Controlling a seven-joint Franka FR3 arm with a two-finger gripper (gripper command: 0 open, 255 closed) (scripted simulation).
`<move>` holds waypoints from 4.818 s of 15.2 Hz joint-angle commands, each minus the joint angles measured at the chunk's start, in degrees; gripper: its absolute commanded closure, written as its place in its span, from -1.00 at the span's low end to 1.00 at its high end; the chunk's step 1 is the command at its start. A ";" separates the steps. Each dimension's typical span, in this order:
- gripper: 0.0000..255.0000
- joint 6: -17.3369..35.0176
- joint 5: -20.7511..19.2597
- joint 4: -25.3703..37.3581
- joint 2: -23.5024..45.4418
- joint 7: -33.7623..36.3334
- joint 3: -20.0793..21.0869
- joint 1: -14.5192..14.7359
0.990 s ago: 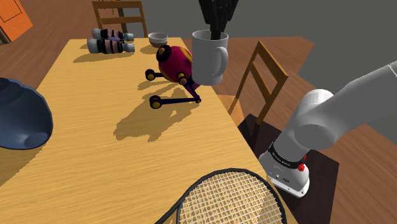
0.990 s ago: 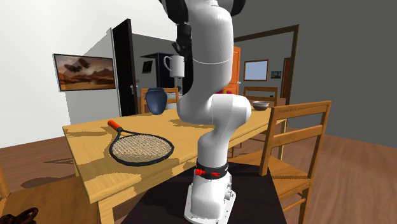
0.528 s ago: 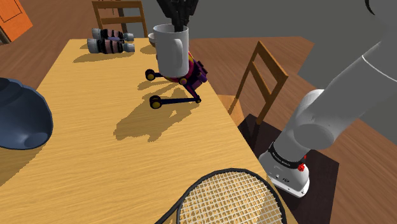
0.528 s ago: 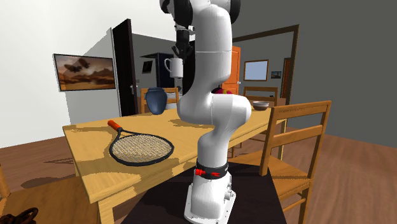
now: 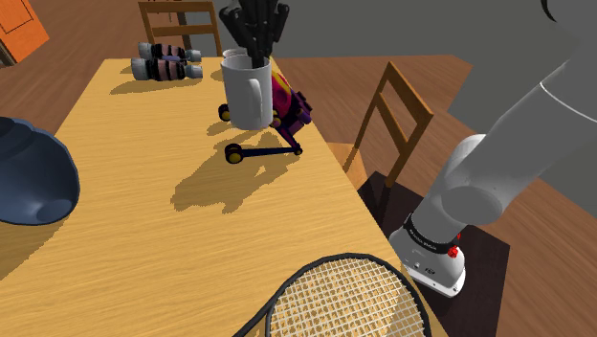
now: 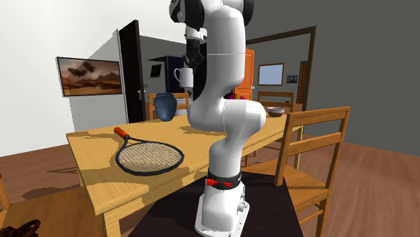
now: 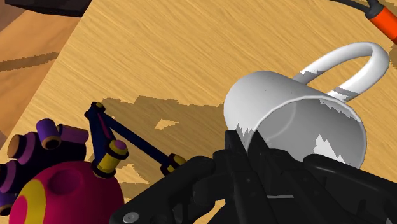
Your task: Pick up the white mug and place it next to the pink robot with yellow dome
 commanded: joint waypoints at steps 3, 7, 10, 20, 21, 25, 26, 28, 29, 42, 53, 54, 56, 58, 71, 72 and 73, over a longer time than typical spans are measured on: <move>1.00 3.34 0.34 -4.49 -1.21 -0.67 -0.19 0.00; 1.00 6.49 0.64 -8.51 -2.12 -1.07 -0.21 0.09; 1.00 8.82 0.84 -11.35 -2.65 -1.33 -0.17 0.16; 1.00 16.50 1.33 -19.87 -3.51 -1.94 0.15 0.43; 1.00 17.27 1.36 -20.65 -3.52 -1.98 0.20 0.45; 1.00 20.34 1.48 -23.64 -3.43 -2.13 0.42 0.56; 1.00 21.11 1.50 -24.35 -3.38 -2.15 0.48 0.58; 1.00 22.65 1.54 -25.75 -3.23 -2.20 0.61 0.62; 1.00 23.43 1.55 -26.43 -3.13 -2.22 0.67 0.65; 1.00 33.64 1.36 -34.24 -0.63 -2.13 1.67 0.84; 1.00 42.15 0.47 -39.14 3.17 -1.50 2.55 0.83; 1.00 42.15 0.47 -39.14 3.17 -1.50 2.55 0.83; 1.00 42.15 0.47 -39.14 3.17 -1.50 2.55 0.83; 1.00 42.15 0.47 -39.14 3.17 -1.50 2.55 0.83; -1.00 34.49 1.04 -34.29 0.23 -2.15 1.71 0.66; -1.00 34.49 1.04 -34.29 0.23 -2.15 1.71 0.66; -1.00 34.49 1.04 -34.29 0.23 -2.15 1.71 0.66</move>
